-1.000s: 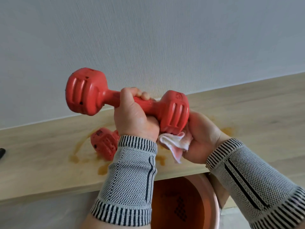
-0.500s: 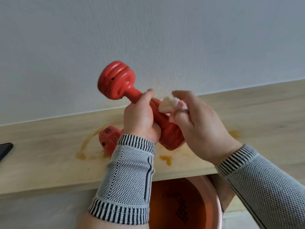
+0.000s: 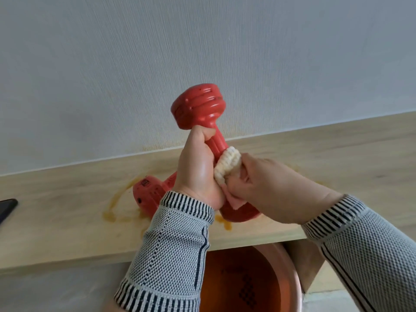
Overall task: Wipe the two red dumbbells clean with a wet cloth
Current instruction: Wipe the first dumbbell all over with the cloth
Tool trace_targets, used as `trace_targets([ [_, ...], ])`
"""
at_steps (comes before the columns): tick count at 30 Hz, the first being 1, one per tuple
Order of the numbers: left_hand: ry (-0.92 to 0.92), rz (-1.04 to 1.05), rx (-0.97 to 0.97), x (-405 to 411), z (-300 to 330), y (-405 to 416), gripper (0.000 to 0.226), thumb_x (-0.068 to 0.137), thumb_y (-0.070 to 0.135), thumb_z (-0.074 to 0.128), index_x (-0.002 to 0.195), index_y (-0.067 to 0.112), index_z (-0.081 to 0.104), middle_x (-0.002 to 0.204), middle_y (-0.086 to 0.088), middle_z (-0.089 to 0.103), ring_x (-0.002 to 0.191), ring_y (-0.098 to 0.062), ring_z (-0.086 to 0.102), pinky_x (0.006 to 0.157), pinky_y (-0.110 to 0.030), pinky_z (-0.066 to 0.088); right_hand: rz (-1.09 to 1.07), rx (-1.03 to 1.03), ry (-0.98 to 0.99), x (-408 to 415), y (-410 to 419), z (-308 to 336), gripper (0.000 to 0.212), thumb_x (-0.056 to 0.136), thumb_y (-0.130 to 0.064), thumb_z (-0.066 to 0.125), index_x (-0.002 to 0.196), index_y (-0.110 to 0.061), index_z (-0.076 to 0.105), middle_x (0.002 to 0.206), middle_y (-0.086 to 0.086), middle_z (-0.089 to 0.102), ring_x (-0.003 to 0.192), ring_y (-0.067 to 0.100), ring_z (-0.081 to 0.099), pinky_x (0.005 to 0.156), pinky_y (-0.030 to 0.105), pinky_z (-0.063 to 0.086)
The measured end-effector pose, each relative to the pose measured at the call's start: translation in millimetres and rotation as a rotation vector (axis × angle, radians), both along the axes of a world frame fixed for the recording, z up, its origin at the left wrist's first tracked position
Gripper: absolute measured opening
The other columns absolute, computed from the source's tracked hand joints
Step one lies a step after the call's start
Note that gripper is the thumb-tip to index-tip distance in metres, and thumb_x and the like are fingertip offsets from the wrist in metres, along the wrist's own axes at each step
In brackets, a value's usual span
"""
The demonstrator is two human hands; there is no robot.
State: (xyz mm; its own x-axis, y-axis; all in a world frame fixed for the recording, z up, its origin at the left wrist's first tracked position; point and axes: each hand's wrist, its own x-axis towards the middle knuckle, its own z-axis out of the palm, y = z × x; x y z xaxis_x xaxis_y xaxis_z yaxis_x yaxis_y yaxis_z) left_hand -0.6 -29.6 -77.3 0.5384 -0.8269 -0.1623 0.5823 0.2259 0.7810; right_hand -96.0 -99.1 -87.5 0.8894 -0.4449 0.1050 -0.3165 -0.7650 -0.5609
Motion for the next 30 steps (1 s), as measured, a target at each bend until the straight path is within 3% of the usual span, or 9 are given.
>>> trace_targets([
  [5,-0.192,-0.132,0.017,-6,-4,1,0.021,0.079,0.027,0.045,0.089,0.009,0.048,0.072,-0.010,0.047,0.066,-0.021,0.054,0.064,-0.030,0.048,-0.065,0.288,-0.209,6,-6,-10,0.025,0.079,-0.025,0.055,0.056,-0.020,0.049,0.049,-0.010,0.048,0.045,0.004,0.045,0.046,0.016,0.035],
  [10,-0.509,-0.164,0.131,-4,-5,2,0.029,0.084,0.013,0.047,0.092,-0.010,0.064,0.093,-0.023,0.060,0.081,-0.024,0.059,0.081,-0.036,0.052,-0.256,0.738,-0.529,10,-16,-19,0.038,0.090,-0.021,0.050,0.052,-0.018,0.051,0.051,-0.001,0.048,0.053,0.015,0.046,0.055,0.030,0.039],
  [13,-1.004,-0.198,0.308,3,-2,4,0.033,0.075,0.022,0.051,0.098,0.014,0.073,0.092,-0.012,0.072,0.087,-0.022,0.064,0.094,-0.050,0.048,-0.226,1.181,-0.643,9,-18,-23,0.048,0.094,-0.021,0.050,0.046,-0.018,0.051,0.050,0.002,0.044,0.051,0.017,0.045,0.056,0.028,0.041],
  [15,-1.323,-0.195,0.422,4,0,7,0.038,0.078,0.029,0.048,0.107,0.030,0.071,0.083,0.008,0.072,0.079,-0.012,0.065,0.085,-0.042,0.053,-0.226,1.363,-0.690,11,-20,-26,0.041,0.094,-0.028,0.056,0.056,-0.015,0.054,0.058,0.008,0.043,0.061,0.023,0.046,0.065,0.036,0.044],
  [17,-1.450,-0.068,0.433,1,1,9,0.040,0.079,0.036,0.049,0.113,0.034,0.070,0.088,0.015,0.072,0.082,-0.004,0.066,0.086,-0.035,0.053,-0.211,1.506,-0.728,14,-21,-26,0.039,0.093,-0.031,0.060,0.059,-0.011,0.056,0.060,0.011,0.047,0.066,0.026,0.052,0.075,0.045,0.050],
  [21,-1.248,0.184,0.435,7,-10,15,0.060,0.065,0.066,0.065,0.113,0.031,0.067,0.106,0.010,0.072,0.098,-0.008,0.068,0.096,-0.039,0.052,-0.156,1.647,-0.855,18,-31,-30,0.050,0.092,-0.025,0.060,0.043,-0.015,0.063,0.061,0.005,0.061,0.059,0.016,0.062,0.084,0.041,0.049],
  [24,-0.676,0.013,0.414,9,-20,25,0.072,0.053,0.069,0.075,0.109,0.025,0.067,0.107,-0.007,0.072,0.093,-0.021,0.071,0.081,-0.044,0.056,-0.120,1.703,-0.954,19,-41,-27,0.034,0.084,-0.018,0.068,0.050,-0.013,0.065,0.064,0.005,0.061,0.062,0.016,0.060,0.080,0.038,0.041],
  [26,-0.434,-0.124,0.387,2,-27,28,0.067,0.056,0.061,0.075,0.110,0.022,0.067,0.108,-0.012,0.072,0.091,-0.029,0.071,0.067,-0.041,0.054,-0.075,1.712,-1.004,18,-44,-24,0.019,0.076,-0.018,0.073,0.061,-0.010,0.064,0.064,0.006,0.059,0.060,0.016,0.058,0.077,0.036,0.042],
  [30,-0.505,-0.074,0.345,-10,-32,22,0.067,0.048,0.052,0.083,0.107,0.028,0.065,0.104,-0.006,0.075,0.086,-0.020,0.072,0.071,-0.036,0.054,0.003,1.747,-1.014,18,-50,-24,0.028,0.089,-0.021,0.067,0.065,-0.010,0.057,0.057,0.002,0.051,0.049,0.011,0.052,0.063,0.029,0.046],
])
